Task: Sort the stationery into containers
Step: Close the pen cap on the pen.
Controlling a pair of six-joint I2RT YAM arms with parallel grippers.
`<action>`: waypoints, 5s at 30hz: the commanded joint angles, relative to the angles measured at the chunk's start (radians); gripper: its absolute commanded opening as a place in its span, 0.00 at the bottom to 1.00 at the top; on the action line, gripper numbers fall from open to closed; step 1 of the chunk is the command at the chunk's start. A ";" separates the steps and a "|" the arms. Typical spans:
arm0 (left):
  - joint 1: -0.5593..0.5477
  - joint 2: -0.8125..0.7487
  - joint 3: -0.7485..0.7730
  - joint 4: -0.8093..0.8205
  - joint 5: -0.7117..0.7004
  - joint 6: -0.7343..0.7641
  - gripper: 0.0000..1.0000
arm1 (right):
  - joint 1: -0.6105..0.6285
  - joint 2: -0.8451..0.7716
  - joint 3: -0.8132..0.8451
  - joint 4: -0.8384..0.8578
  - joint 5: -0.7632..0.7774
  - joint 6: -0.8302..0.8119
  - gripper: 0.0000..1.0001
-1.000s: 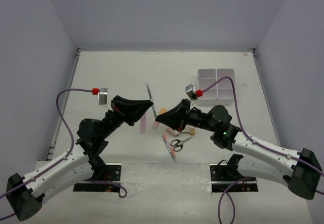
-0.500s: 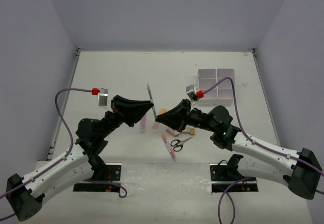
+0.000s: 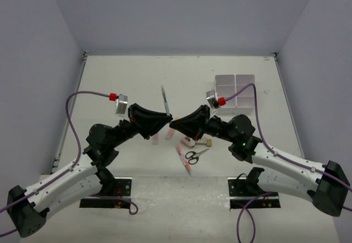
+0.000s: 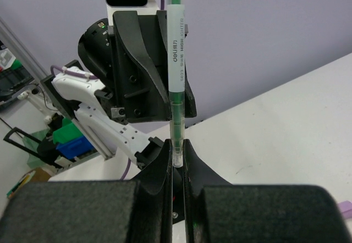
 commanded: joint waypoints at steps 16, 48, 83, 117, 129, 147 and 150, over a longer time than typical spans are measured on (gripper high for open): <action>-0.001 0.032 0.034 0.013 0.068 0.001 0.09 | 0.000 -0.020 0.036 0.009 0.043 0.003 0.00; -0.001 0.011 0.042 0.016 0.015 -0.014 0.00 | 0.000 -0.006 0.068 -0.027 -0.034 -0.009 0.35; -0.001 0.017 0.048 0.020 0.071 -0.006 0.00 | -0.001 0.080 0.143 -0.059 -0.098 -0.010 0.00; -0.001 0.059 0.223 -0.196 -0.034 0.168 0.92 | 0.002 0.041 0.104 -0.124 -0.115 -0.063 0.00; -0.001 0.068 0.269 -0.237 -0.064 0.204 0.83 | 0.011 0.027 0.086 -0.160 -0.121 -0.098 0.00; -0.001 0.066 0.225 -0.196 -0.013 0.164 0.00 | 0.026 0.025 0.121 -0.214 -0.106 -0.164 0.00; -0.001 0.063 0.204 -0.183 0.000 0.156 0.00 | 0.026 0.019 0.132 -0.211 -0.097 -0.164 0.00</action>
